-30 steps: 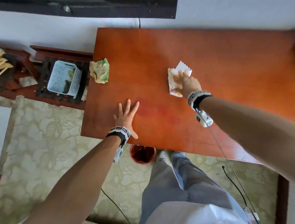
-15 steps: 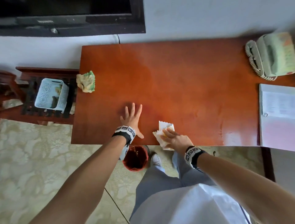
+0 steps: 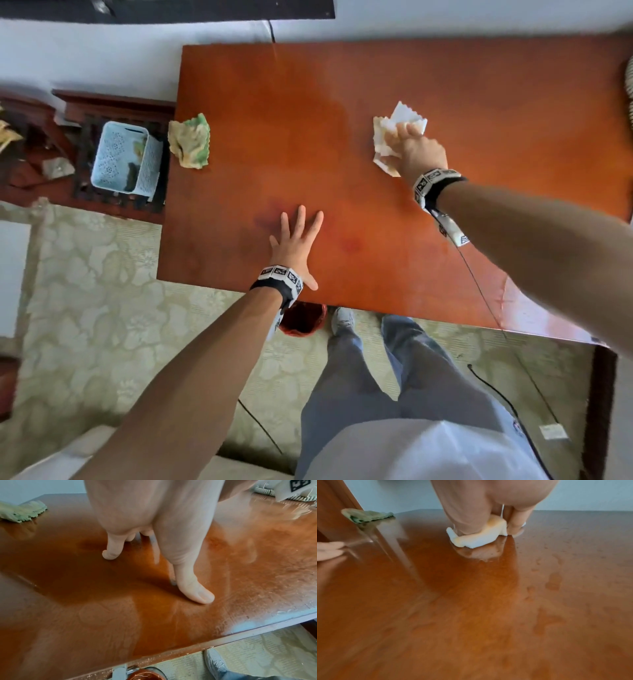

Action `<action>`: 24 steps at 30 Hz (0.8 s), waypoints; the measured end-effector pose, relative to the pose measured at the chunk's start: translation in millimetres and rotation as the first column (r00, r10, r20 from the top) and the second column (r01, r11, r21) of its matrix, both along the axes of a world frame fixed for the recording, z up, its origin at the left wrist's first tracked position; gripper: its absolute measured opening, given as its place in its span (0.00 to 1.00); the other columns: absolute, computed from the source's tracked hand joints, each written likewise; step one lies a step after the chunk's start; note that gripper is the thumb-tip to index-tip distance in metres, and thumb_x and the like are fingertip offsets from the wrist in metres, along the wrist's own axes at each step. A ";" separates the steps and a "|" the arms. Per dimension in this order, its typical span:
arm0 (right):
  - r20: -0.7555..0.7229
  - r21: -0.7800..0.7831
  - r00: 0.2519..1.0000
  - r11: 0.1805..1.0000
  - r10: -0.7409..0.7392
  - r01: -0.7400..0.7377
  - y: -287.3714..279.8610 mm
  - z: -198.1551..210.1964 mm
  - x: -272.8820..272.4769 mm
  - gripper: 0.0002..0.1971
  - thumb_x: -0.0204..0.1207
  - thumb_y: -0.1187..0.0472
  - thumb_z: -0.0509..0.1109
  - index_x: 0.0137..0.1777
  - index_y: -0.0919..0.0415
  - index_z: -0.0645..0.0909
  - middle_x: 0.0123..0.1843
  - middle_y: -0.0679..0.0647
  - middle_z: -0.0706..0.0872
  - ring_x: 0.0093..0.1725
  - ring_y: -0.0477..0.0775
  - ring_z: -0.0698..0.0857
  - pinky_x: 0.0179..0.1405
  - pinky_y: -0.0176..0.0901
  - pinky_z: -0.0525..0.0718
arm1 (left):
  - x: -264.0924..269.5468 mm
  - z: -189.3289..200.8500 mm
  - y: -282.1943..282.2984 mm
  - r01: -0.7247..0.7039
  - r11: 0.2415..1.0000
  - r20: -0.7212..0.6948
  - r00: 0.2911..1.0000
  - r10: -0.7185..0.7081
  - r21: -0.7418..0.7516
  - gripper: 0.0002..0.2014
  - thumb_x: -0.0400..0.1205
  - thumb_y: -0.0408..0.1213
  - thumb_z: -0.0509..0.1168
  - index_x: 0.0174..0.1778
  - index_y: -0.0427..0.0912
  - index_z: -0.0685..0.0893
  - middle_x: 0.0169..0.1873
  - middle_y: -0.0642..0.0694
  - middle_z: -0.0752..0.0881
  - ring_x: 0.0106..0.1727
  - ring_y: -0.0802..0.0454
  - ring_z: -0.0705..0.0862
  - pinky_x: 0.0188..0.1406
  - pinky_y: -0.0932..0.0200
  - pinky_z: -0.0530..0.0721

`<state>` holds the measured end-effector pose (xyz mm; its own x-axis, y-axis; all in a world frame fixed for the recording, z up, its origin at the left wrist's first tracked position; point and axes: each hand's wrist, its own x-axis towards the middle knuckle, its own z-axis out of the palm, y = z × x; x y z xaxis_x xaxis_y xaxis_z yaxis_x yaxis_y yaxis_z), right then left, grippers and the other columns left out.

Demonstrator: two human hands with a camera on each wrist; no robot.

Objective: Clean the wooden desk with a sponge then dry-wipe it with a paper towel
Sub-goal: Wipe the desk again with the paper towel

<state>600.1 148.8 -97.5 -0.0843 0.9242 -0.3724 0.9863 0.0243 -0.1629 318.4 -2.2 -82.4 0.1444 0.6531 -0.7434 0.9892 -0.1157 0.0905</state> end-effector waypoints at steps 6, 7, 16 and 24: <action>0.074 -0.041 0.944 0.947 0.321 -0.318 -104.3 -6.0 -6.4 0.31 0.86 0.48 0.60 0.87 0.50 0.56 0.87 0.60 0.54 0.86 0.63 0.56 0.53 0.63 0.88 | -0.8 2.1 0.8 -0.006 1.000 0.003 1.000 0.006 -0.014 0.83 0.52 0.51 0.91 0.83 0.66 0.27 0.83 0.52 0.22 0.86 0.32 0.29 0.76 0.16 0.55; 0.056 -0.041 0.931 0.932 0.361 -0.359 -129.2 -8.1 -5.5 0.32 0.85 0.44 0.59 0.87 0.52 0.57 0.88 0.62 0.53 0.87 0.65 0.53 0.52 0.65 0.88 | -0.9 3.1 0.4 -0.006 1.000 0.004 1.000 0.006 -0.013 0.83 0.52 0.51 0.91 0.83 0.66 0.27 0.83 0.52 0.22 0.86 0.32 0.29 0.77 0.16 0.54; -0.008 0.031 0.798 0.798 0.602 -0.602 -293.9 -0.9 20.0 0.31 0.68 0.56 0.73 0.74 0.58 0.81 0.75 0.65 0.79 0.72 0.68 0.80 0.22 0.47 0.89 | 53.5 23.3 -1.3 0.093 0.993 -0.008 0.996 -0.092 0.067 0.81 0.53 0.56 0.89 0.86 0.58 0.29 0.85 0.49 0.25 0.86 0.33 0.30 0.78 0.18 0.52; 0.028 -0.141 0.945 0.937 0.326 -0.319 -188.7 11.5 44.2 0.27 0.89 0.53 0.56 0.86 0.53 0.57 0.88 0.56 0.53 0.87 0.58 0.53 0.58 0.58 0.87 | 95.8 10.7 24.9 0.119 0.993 0.013 0.993 -0.120 0.007 0.82 0.53 0.51 0.90 0.86 0.58 0.29 0.84 0.52 0.25 0.87 0.34 0.31 0.78 0.19 0.58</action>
